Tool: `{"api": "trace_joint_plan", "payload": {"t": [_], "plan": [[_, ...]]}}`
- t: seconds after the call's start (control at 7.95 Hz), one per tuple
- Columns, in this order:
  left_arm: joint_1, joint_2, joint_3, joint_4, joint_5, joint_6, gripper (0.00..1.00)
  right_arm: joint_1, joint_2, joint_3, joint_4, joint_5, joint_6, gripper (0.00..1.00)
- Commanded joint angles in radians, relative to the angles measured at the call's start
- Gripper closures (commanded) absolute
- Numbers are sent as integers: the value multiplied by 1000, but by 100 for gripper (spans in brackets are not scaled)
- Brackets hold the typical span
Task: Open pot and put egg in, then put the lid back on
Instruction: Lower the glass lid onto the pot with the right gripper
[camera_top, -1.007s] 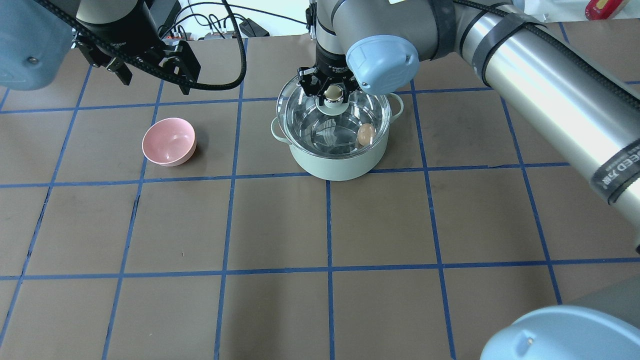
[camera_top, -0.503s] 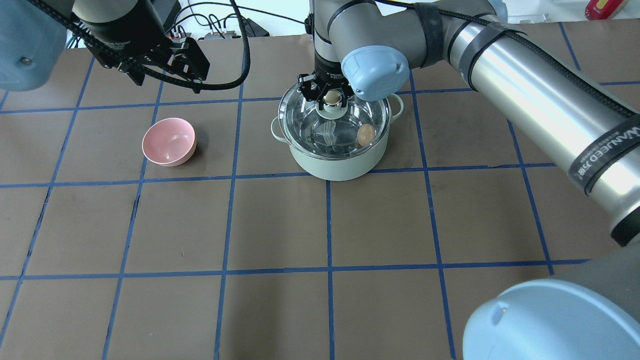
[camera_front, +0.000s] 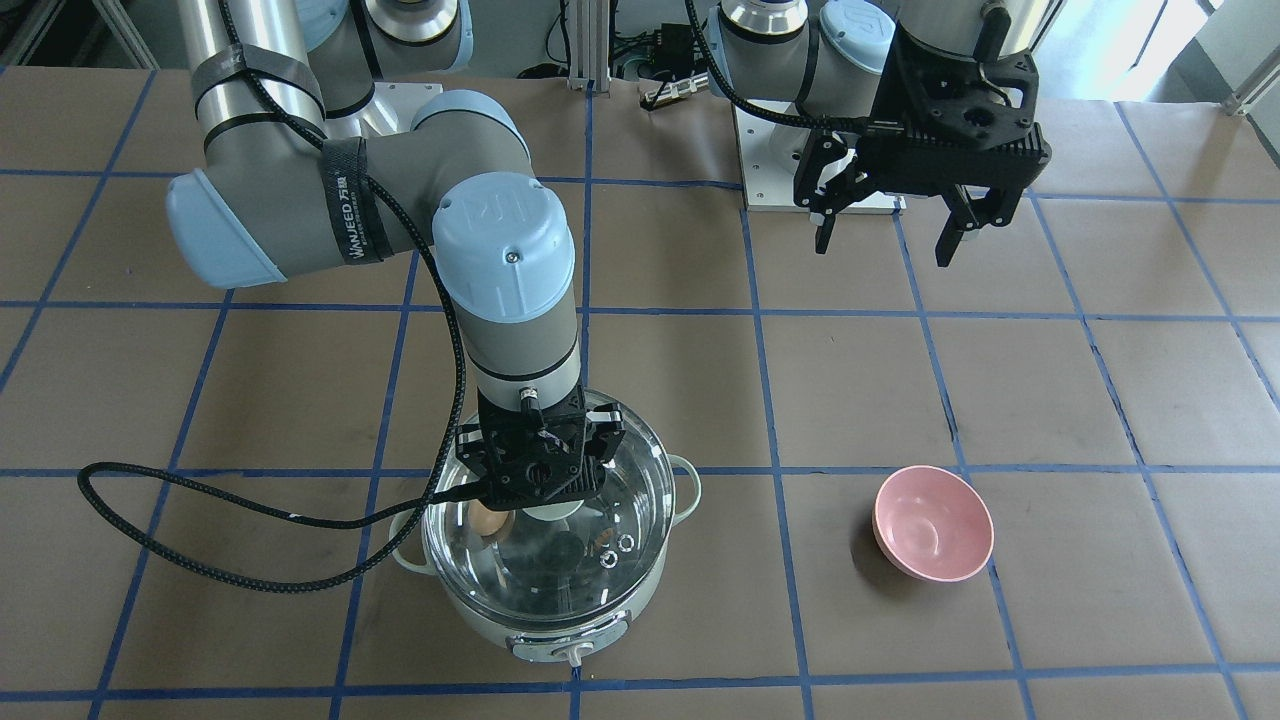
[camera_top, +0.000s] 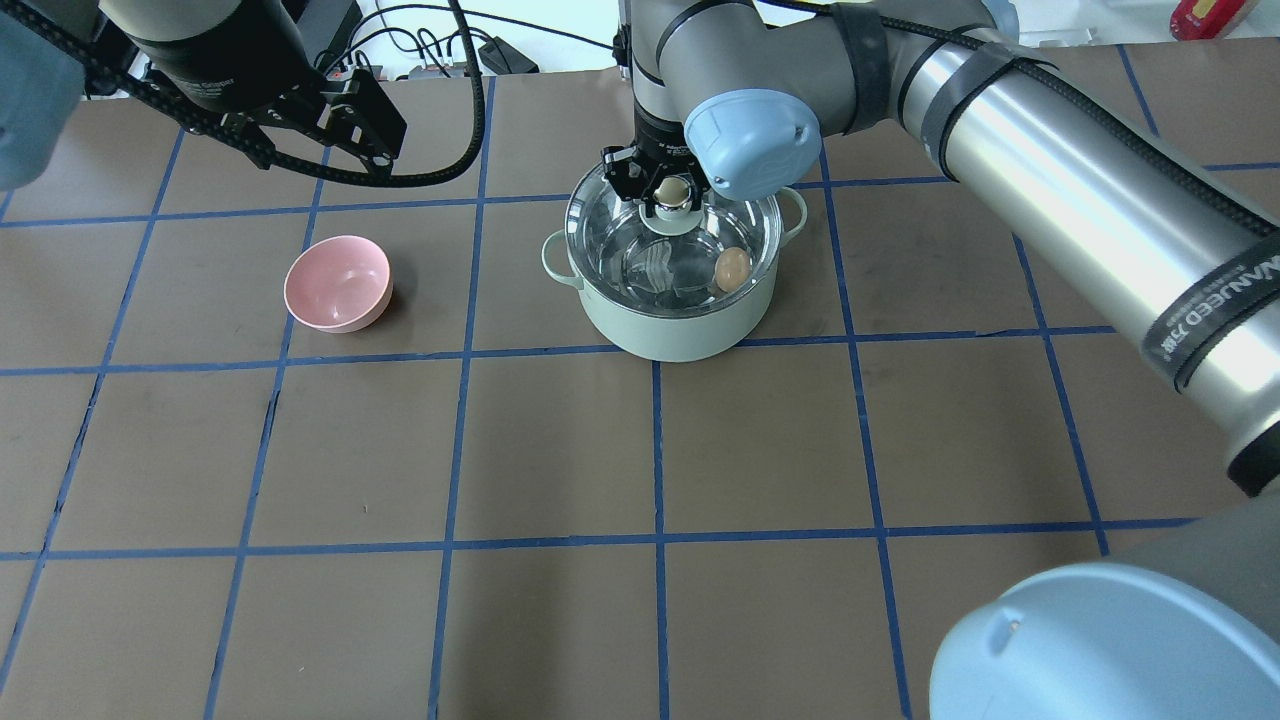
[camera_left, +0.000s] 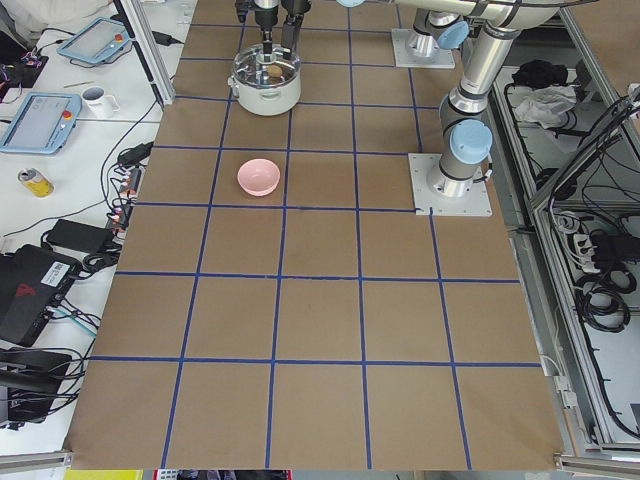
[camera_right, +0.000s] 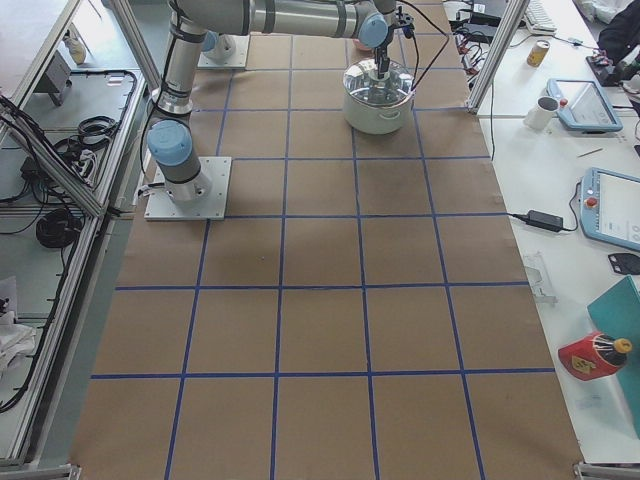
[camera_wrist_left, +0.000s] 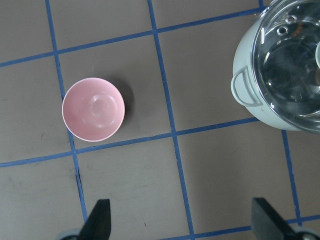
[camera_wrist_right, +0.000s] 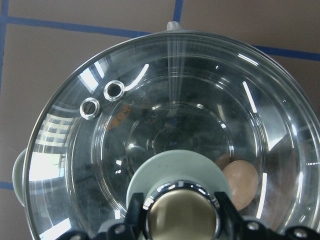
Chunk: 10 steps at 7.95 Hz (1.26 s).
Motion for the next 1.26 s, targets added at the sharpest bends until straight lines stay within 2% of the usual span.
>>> {"api": "trace_joint_plan", "payload": {"t": [0.0, 0.38, 1.13], "plan": [[0, 2, -2, 7, 4, -24, 0, 0, 5, -1, -6, -3, -16, 100], [5, 3, -2, -10, -5, -97, 0, -2, 12, 2, -32, -3, -16, 100], [8, 6, -2, -47, 1, -108, 0, -11, 12, 8, -41, -2, -50, 100]]}}
